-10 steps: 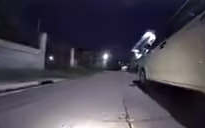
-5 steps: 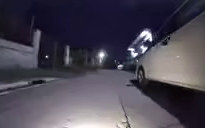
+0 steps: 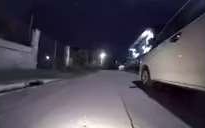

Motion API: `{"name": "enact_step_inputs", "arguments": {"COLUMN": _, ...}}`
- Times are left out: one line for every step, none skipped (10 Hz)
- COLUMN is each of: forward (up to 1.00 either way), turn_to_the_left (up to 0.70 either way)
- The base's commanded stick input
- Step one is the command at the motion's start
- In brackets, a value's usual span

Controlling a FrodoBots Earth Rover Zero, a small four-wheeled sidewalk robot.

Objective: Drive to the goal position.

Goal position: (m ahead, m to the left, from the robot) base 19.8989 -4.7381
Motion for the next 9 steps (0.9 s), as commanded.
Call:
{"name": "enact_step_inputs", "arguments": {"forward": 0.50, "turn_to_the_left": -0.37}}
{"name": "enact_step_inputs", "arguments": {"forward": 0.50, "turn_to_the_left": -0.11}}
{"name": "enact_step_inputs", "arguments": {"forward": 0.50, "turn_to_the_left": -0.02}}
{"name": "enact_step_inputs", "arguments": {"forward": 0.50, "turn_to_the_left": 0.00}}
{"name": "enact_step_inputs", "arguments": {"forward": 0.50, "turn_to_the_left": 0.00}}
{"name": "enact_step_inputs", "arguments": {"forward": 0.50, "turn_to_the_left": 0.00}}
{"name": "enact_step_inputs", "arguments": {"forward": 0.50, "turn_to_the_left": 0.00}}
{"name": "enact_step_inputs", "arguments": {"forward": 0.50, "turn_to_the_left": 0.00}}
{"name": "enact_step_inputs", "arguments": {"forward": 0.50, "turn_to_the_left": 0.00}}
